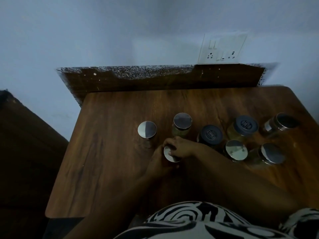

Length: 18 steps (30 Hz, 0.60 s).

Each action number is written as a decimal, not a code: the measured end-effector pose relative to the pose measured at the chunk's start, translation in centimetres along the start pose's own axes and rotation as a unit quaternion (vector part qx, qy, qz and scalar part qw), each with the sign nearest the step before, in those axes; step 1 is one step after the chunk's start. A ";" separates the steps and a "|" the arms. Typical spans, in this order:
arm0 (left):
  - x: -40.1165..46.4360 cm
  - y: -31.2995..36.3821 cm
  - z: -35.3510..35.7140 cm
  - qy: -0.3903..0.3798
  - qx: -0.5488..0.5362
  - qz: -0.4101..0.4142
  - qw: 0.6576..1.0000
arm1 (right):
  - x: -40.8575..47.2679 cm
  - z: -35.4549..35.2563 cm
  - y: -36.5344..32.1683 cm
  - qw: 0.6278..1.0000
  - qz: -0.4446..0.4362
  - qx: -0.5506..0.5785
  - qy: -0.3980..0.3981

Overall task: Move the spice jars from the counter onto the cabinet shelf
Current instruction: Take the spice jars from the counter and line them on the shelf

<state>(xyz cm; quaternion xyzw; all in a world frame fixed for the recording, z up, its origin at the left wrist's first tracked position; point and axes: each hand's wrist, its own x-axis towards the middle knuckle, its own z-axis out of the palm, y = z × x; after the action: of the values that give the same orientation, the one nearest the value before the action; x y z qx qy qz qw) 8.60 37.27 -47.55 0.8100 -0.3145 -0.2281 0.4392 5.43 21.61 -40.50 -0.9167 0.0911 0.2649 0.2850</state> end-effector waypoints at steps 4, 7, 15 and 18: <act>1.2 2.0 -1.4 -0.035 -0.075 -0.010 0.997 | -1.7 -3.3 -0.5 0.998 -0.006 0.060 -0.005; 1.9 4.8 -3.6 0.032 -0.102 0.023 0.994 | -3.4 -6.6 -1.0 0.989 -0.021 0.142 0.029; 2.7 10.0 -5.7 0.120 -0.013 0.130 0.984 | -3.9 -10.8 -1.7 0.944 -0.021 0.141 0.296; 2.7 11.3 -6.0 0.199 0.023 0.126 0.972 | -4.2 -11.6 -2.1 0.941 -0.032 0.152 0.300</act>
<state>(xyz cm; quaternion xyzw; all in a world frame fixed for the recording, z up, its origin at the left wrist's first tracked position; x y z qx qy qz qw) 10.87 34.01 -35.13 0.8028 -0.3262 0.0022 0.4991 7.60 16.78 -29.14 -0.9020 0.1819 -0.0482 0.3887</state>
